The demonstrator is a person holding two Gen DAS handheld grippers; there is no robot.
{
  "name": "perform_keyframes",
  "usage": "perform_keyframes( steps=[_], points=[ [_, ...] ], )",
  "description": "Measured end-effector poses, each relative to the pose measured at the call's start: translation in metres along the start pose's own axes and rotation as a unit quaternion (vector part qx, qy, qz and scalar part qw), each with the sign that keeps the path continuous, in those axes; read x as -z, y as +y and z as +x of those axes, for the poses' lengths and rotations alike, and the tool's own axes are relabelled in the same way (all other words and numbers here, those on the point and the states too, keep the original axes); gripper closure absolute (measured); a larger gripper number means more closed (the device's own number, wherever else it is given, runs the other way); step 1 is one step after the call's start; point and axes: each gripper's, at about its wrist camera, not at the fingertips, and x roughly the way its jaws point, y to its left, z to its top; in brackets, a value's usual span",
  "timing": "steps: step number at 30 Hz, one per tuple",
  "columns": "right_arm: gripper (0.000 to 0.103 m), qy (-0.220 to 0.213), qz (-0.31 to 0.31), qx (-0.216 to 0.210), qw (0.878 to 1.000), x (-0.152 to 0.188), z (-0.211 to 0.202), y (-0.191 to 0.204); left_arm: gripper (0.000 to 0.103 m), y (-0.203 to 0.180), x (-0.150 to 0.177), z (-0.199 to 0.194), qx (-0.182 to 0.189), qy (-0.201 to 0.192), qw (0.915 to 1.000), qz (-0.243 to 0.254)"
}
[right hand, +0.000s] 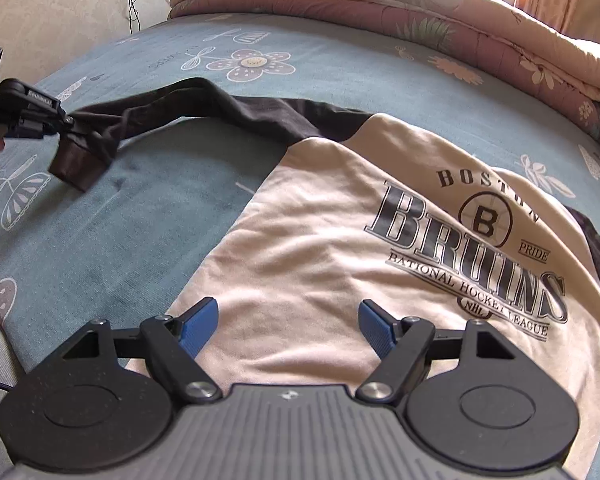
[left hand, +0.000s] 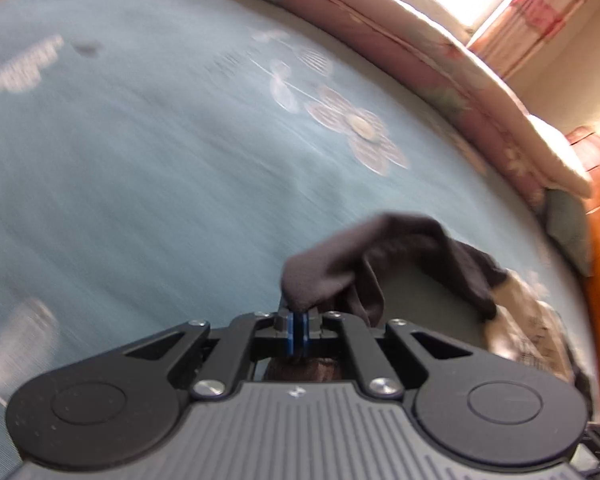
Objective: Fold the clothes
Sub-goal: 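Grasp the black sleeve cuff with the left tool, then pull the black sleeve straight out from the body with the left tool, release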
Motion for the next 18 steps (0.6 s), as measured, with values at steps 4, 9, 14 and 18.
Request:
perform_keyframes(
  steps=[4, 9, 14, 18],
  points=[
    [0.022, 0.002, -0.001, 0.006, 1.0, -0.001, 0.002, -0.001, 0.099, 0.009, -0.032, 0.01, -0.046, -0.007, 0.9987, 0.019],
    [0.022, 0.007, -0.001, 0.015, 1.0, 0.0, 0.005, -0.003, 0.099, 0.004, -0.065, 0.032, -0.077, -0.01, 0.996, 0.045],
    [0.022, 0.015, 0.0, 0.025, 1.0, 0.002, 0.008, -0.005, 0.095, -0.009, -0.086, 0.062, -0.087, -0.024, 0.9938, 0.065],
    [0.022, 0.023, 0.002, 0.026, 0.999, 0.004, 0.01, -0.006, 0.087, -0.003, -0.091, 0.082, -0.103, -0.007, 0.9934, 0.051]
  ],
)
